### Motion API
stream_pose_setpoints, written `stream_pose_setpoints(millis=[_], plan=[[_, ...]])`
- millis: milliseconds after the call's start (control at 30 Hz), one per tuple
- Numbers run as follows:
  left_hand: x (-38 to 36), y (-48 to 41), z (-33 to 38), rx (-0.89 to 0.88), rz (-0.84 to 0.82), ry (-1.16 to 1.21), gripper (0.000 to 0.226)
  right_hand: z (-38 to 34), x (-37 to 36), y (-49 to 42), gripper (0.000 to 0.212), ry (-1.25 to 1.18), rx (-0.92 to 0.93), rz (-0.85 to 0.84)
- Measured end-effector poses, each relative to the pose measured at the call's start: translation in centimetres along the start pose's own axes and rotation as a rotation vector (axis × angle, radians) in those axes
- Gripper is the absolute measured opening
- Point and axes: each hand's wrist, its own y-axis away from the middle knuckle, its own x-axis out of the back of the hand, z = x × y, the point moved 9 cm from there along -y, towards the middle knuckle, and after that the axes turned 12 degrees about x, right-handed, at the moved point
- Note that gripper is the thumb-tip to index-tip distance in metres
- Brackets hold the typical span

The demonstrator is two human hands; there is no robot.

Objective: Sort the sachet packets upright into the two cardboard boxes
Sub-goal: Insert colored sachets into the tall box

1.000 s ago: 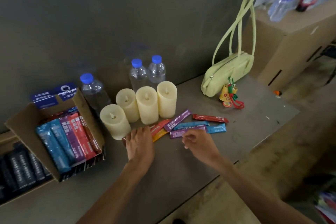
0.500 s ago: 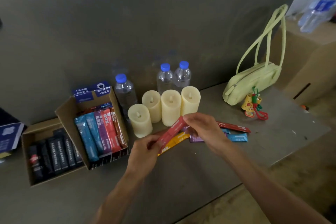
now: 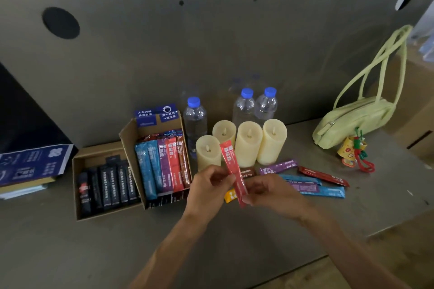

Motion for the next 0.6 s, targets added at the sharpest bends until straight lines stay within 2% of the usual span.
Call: stream_pose_setpoints(millis=[100,267,367,433,500,600], plan=[[0.3,-0.1,-0.7,0.01,0.01,-0.085,0.004,-0.4,-0.7,0.0,0.021,-0.006,0.013,-0.046],[2.2,0.3,-1.4,0.0,0.019,-0.068,0.004,-1.1,-1.4,-1.5,0.017,0.037,0.04,0.022],[4.4,0.8,-2.5,0.002,0.072,-0.064,0.007,-1.8,-3.6,-3.5,0.009,0.125,0.056,0.0],[6.8,1.1,-3.7,0.028,0.152,-0.044,0.007,-2.3,-5.5,-4.9,0.004,0.188,0.055,-0.011],[9.9,1.4,-5.1,0.066,0.271,-0.025,0.009,-3.3,-7.2,-6.2,0.009,0.255,0.062,0.017],[14.7,1.7,-6.8,0.107,0.491,-0.156,0.021,-4.4,-10.0,-8.1,0.011,0.236,0.043,0.062]])
